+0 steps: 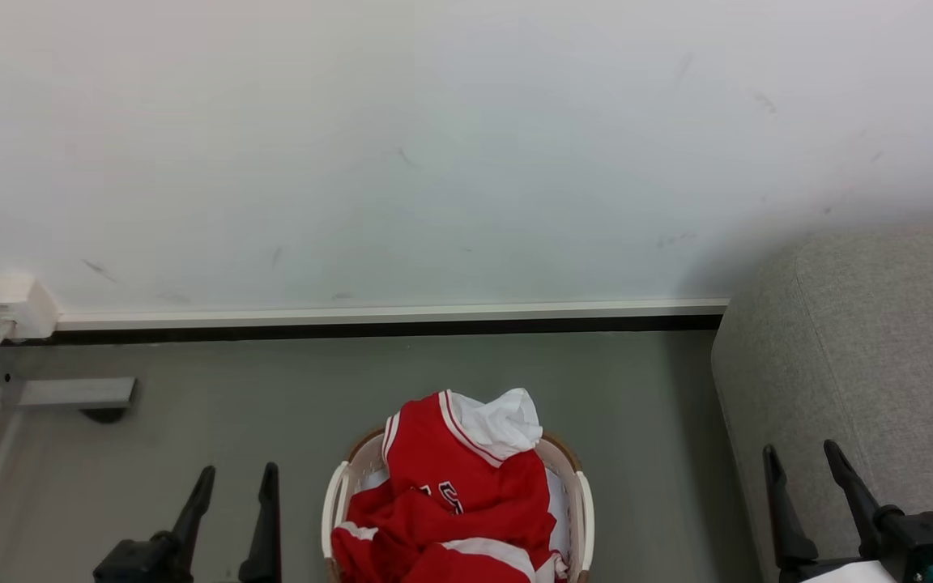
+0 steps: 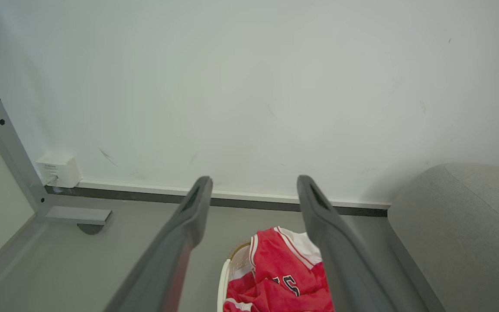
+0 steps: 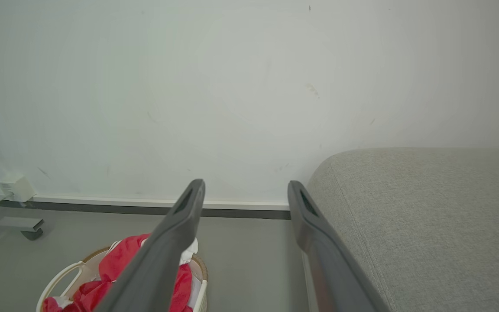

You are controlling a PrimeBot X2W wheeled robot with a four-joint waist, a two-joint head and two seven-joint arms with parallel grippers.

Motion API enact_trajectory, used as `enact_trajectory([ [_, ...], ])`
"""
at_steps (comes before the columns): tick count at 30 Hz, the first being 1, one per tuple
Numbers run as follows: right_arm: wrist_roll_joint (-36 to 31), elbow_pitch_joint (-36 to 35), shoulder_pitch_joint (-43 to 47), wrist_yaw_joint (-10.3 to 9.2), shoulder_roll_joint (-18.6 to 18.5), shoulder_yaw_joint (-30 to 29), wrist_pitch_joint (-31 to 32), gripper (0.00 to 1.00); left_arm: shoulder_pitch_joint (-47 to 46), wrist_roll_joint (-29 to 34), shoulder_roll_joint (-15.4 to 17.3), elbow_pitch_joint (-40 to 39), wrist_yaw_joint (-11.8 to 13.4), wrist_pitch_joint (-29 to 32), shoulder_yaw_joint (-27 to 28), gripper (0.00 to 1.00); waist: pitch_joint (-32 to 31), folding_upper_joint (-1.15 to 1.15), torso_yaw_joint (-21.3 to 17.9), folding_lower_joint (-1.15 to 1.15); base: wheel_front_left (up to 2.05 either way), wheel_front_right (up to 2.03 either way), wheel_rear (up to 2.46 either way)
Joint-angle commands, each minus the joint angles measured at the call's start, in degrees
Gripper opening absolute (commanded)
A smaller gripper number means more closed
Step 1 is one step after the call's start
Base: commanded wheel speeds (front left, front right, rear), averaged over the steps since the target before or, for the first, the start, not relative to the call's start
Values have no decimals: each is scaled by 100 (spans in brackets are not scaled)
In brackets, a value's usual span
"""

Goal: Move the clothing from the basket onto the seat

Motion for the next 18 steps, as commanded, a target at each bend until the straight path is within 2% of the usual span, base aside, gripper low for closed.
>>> enact_trajectory([
  [1,-85,8,-24,-10,-17,9,-41,100,54,127,5,-10,-19,-56,35,100,1,0,-2,0,0,0,0],
  [18,-614,68,-54,-12,-26,159,-226,100,92,828,-91,10,-178,-223,200,100,62,0,-85,0,0,0,0],
])
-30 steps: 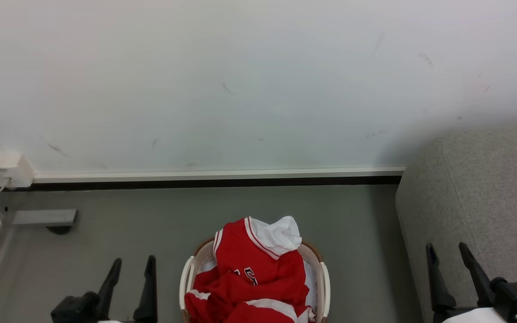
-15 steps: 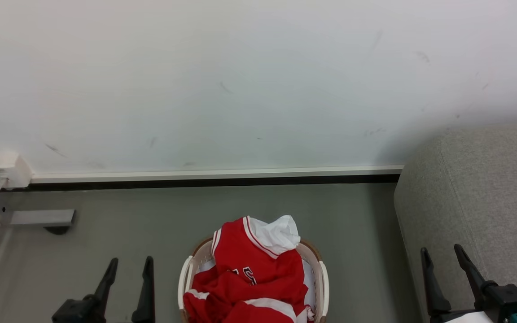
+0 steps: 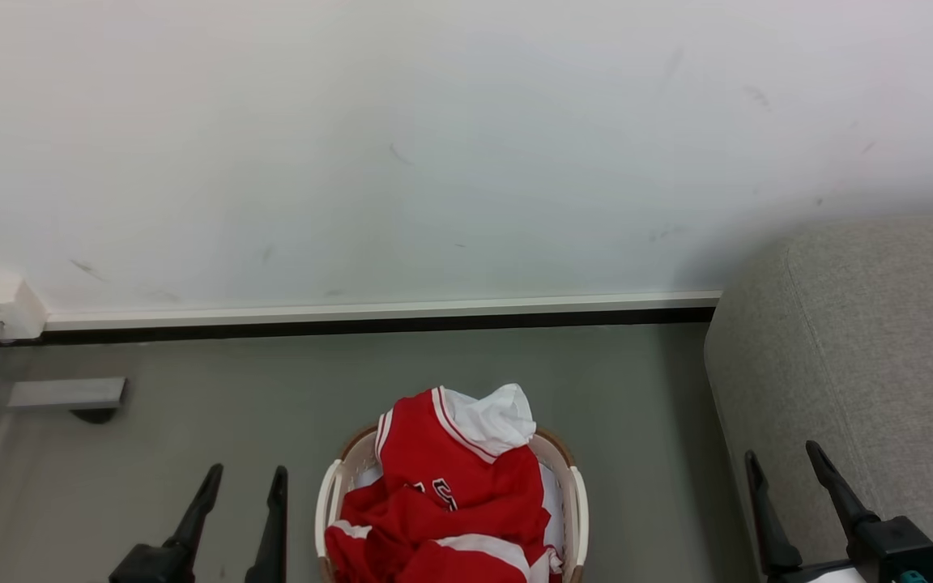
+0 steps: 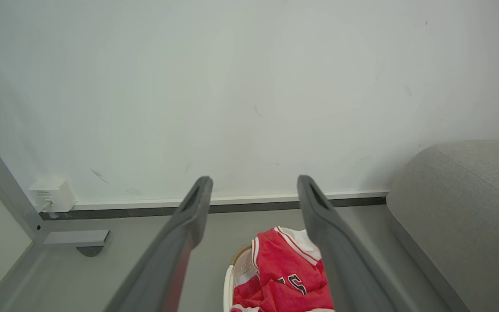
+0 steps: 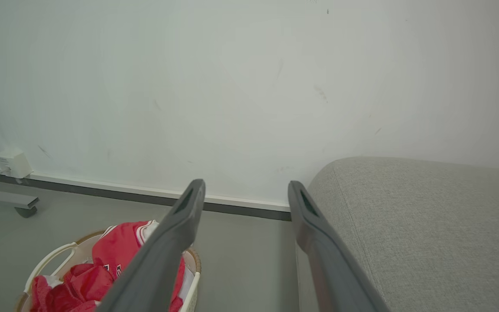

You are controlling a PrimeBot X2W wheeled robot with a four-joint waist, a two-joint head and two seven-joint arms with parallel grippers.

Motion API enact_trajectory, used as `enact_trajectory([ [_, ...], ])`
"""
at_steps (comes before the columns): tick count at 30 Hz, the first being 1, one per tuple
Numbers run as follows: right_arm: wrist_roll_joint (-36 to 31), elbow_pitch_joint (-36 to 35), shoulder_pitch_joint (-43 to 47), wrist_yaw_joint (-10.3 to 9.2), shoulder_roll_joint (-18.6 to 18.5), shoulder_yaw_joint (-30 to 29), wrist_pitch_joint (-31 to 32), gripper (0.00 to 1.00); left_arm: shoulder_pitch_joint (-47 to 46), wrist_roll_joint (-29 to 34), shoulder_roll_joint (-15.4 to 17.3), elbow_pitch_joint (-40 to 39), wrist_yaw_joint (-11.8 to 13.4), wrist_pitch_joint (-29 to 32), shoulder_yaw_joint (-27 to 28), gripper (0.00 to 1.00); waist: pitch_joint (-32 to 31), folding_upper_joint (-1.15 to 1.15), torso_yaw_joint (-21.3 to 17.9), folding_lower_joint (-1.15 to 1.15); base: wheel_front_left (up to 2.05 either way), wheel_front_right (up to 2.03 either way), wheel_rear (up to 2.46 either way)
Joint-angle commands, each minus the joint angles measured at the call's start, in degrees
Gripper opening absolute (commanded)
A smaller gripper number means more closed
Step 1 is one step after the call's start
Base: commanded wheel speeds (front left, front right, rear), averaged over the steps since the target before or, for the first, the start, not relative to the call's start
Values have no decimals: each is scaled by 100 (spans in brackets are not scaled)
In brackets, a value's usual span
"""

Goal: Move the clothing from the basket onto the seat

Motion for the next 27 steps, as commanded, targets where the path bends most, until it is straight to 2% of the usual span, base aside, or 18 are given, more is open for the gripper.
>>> enact_trajectory([
  [1,-45,14,-55,-12,-24,-3,-35,100,57,78,6,25,-20,-12,24,100,15,0,-14,0,0,0,0],
  [15,173,-78,-273,-12,-22,-42,-33,100,-253,-8,-24,101,-106,-11,-4,100,450,0,-195,0,0,0,0],
  [21,173,-230,-500,-12,-21,-47,-26,100,-691,83,-26,192,-152,-11,-195,100,931,0,-299,0,0,0,0],
  [27,193,-498,-947,-12,-20,1,-25,100,-1537,229,50,594,-203,-11,-651,100,1790,0,-476,0,0,0,0],
])
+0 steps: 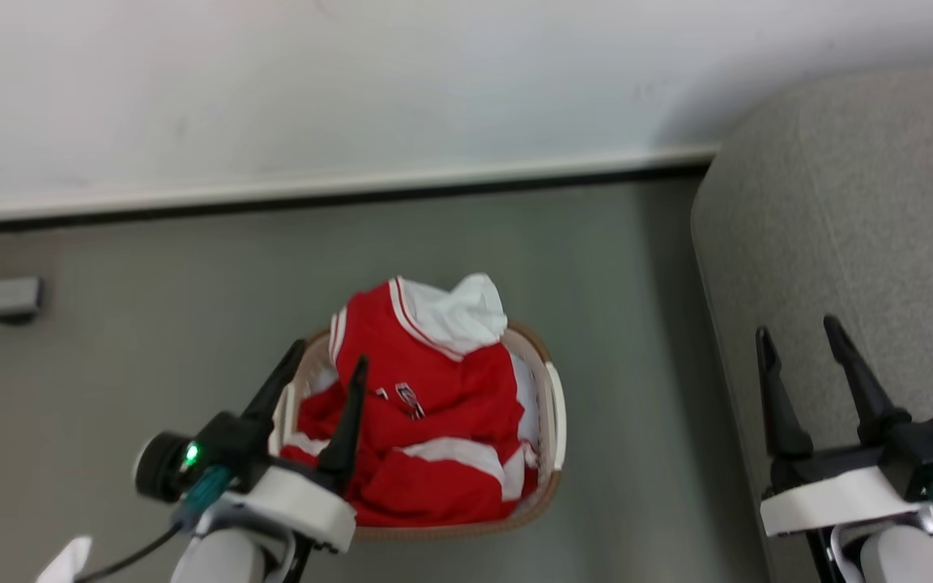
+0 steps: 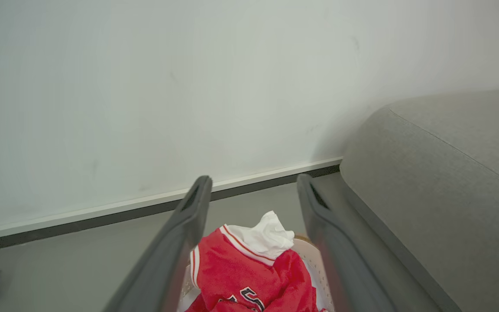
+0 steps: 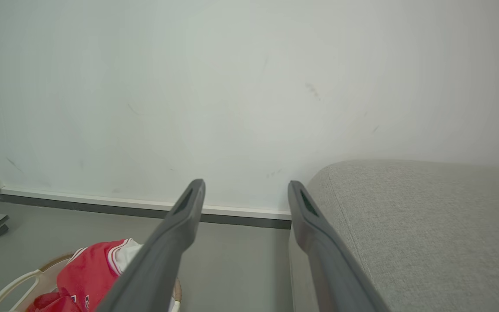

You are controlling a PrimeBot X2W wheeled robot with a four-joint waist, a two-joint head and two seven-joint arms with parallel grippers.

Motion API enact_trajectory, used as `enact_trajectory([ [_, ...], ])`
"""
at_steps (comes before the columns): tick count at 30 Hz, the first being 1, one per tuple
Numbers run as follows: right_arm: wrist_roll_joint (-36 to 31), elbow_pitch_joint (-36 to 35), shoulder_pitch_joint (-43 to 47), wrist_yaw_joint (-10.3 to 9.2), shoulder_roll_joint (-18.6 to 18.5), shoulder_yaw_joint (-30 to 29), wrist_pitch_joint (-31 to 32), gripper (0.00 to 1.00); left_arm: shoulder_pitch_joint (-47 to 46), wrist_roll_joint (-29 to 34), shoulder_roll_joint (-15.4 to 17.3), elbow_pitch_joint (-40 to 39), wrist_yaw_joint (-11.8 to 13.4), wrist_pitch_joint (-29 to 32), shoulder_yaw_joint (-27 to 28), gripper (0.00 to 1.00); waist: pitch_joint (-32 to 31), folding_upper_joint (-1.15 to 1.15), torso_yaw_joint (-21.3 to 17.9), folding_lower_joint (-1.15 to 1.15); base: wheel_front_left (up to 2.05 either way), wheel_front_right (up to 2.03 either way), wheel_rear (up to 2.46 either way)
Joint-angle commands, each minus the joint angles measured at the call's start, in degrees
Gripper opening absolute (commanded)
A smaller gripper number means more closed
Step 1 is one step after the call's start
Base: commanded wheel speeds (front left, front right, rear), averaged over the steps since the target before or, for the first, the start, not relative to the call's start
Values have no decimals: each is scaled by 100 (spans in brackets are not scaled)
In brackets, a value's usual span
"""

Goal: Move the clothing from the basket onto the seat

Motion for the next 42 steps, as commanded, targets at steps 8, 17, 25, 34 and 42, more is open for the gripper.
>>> enact_trajectory([
  [8,173,-343,-621,-12,-12,222,4,100,-1337,237,467,1578,-34,-3,-1132,100,1318,0,-560,-1,0,0,0],
  [17,427,-726,-930,-12,-12,505,4,100,-2776,-28,938,3478,-27,208,-2334,100,2064,0,-1092,-1,0,0,0],
  [25,519,-899,-1028,-12,-13,535,4,100,-3603,-341,1137,4406,-28,576,-2960,100,2595,0,-1249,-1,0,0,0],
  [34,489,-1022,-1081,-12,-13,526,4,100,-4091,-658,1231,4927,-28,688,-3330,100,2975,0,-1234,-1,0,0,0],
  [42,529,-1038,-1157,-12,-13,526,4,100,-4275,-907,1239,5206,-28,609,-3520,0,3135,0,-1287,-1,0,0,0],
])
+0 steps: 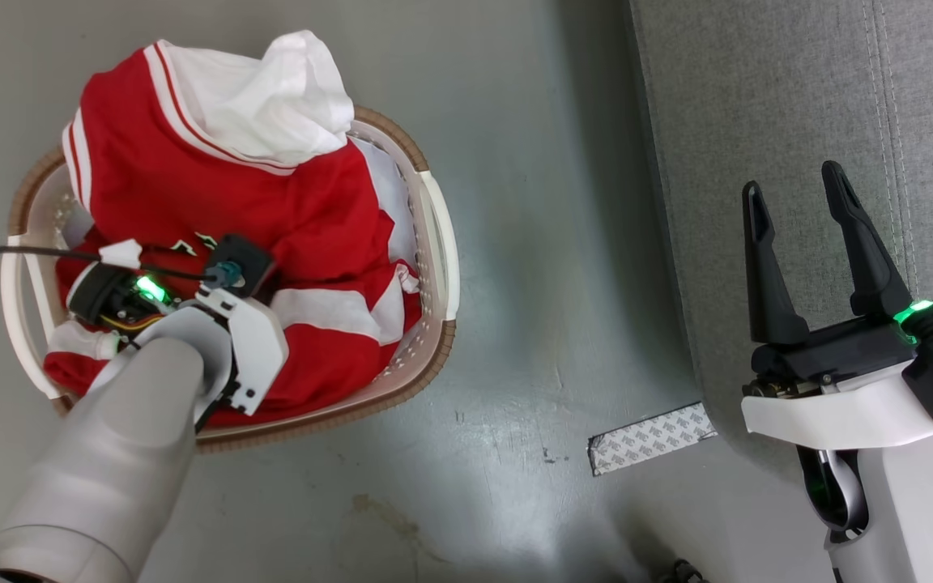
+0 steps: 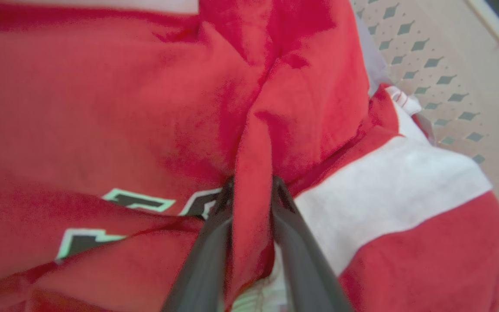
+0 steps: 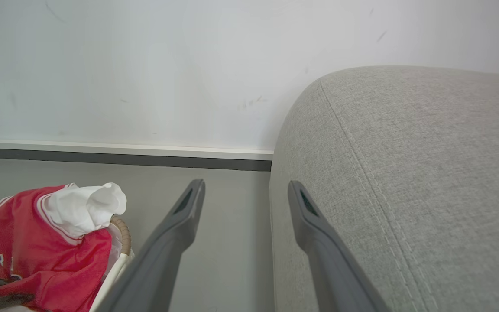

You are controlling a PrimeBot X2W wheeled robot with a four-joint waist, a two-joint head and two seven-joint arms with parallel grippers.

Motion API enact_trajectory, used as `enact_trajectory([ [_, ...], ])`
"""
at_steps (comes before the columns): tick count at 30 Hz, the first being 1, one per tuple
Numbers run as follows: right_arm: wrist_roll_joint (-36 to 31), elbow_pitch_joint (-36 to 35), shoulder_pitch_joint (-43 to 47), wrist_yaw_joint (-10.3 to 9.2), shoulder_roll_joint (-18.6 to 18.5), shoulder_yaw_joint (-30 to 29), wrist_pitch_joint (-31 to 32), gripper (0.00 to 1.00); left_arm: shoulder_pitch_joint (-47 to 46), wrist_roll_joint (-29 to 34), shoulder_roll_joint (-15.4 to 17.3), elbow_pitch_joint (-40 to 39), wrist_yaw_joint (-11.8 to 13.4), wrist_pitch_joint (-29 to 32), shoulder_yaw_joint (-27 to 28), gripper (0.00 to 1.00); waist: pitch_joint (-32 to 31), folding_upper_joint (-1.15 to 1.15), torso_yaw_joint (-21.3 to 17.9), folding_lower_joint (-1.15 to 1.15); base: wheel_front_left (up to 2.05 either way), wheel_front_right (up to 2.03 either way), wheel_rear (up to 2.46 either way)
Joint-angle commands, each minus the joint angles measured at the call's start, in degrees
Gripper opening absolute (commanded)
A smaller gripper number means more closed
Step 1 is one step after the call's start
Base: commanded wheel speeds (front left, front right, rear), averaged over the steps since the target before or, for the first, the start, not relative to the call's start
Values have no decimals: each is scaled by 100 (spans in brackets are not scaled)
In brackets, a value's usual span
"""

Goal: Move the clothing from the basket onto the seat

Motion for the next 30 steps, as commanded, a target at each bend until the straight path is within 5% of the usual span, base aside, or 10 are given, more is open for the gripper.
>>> enact_trajectory([
  [1,29,-4,-71,-12,-7,-27,4,100,-55,-129,4,22,13,-73,-10,0,-12,0,8,-1,0,0,0],
  [12,-95,283,274,-12,-11,-166,4,100,553,-819,-238,-454,33,-649,422,0,-1259,0,459,-1,0,0,0],
  [21,-320,583,800,-12,-11,-149,4,100,1930,-1153,-63,-2521,228,-645,1056,0,-2909,0,1015,-1,0,0,0],
  [30,-443,729,1168,-12,-12,108,4,100,2856,-1312,64,-4061,378,-640,1275,0,-3905,0,1325,-1,0,0,0],
])
